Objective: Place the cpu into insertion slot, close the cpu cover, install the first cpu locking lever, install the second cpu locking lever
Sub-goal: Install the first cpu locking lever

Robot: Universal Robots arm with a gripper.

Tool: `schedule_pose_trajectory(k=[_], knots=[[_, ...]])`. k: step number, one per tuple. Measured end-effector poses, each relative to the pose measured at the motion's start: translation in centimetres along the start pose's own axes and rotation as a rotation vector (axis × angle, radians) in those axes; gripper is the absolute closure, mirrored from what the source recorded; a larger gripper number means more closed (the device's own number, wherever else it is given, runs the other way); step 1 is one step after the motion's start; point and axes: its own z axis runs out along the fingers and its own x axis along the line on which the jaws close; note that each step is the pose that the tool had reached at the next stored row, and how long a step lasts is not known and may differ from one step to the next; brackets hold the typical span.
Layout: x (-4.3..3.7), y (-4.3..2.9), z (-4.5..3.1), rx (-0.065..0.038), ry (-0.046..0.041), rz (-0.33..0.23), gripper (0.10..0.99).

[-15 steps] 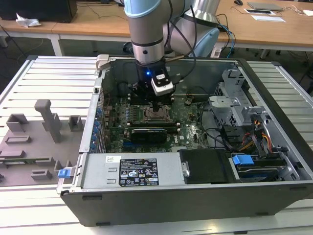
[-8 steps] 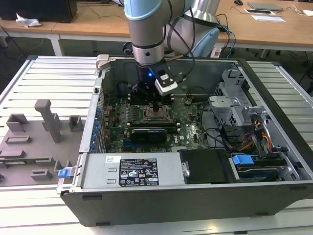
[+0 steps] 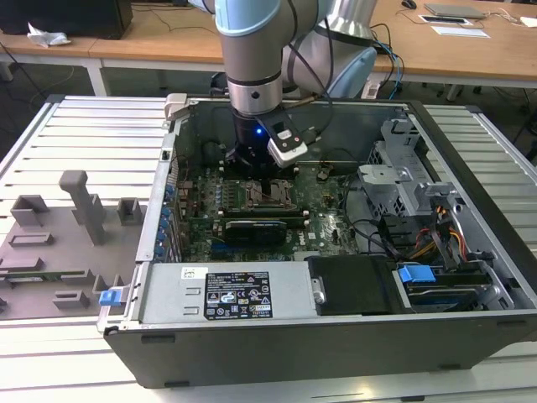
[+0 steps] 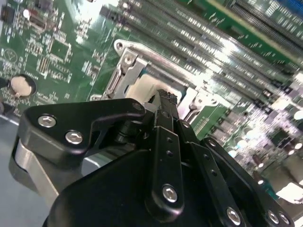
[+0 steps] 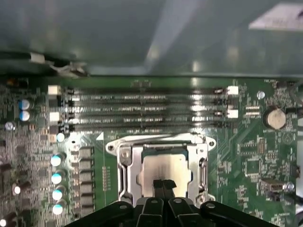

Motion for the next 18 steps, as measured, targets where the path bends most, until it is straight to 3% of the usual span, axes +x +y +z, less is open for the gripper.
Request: schedule_pose_trajectory(k=[7, 15, 17, 18], knots=[[-0.29, -0.37, -0.11, -0.002, 0.0016, -0.019, 0.980], [-0.72, -0.45, -2.76, -0.003, 0.0015, -0.019, 0.980], [-0.82, -0.45, -2.81, -0.003, 0.0028, -0.019, 0.980], [-0.97, -0.45, -2.80, -0.002, 0.0088, -0.019, 0.980]])
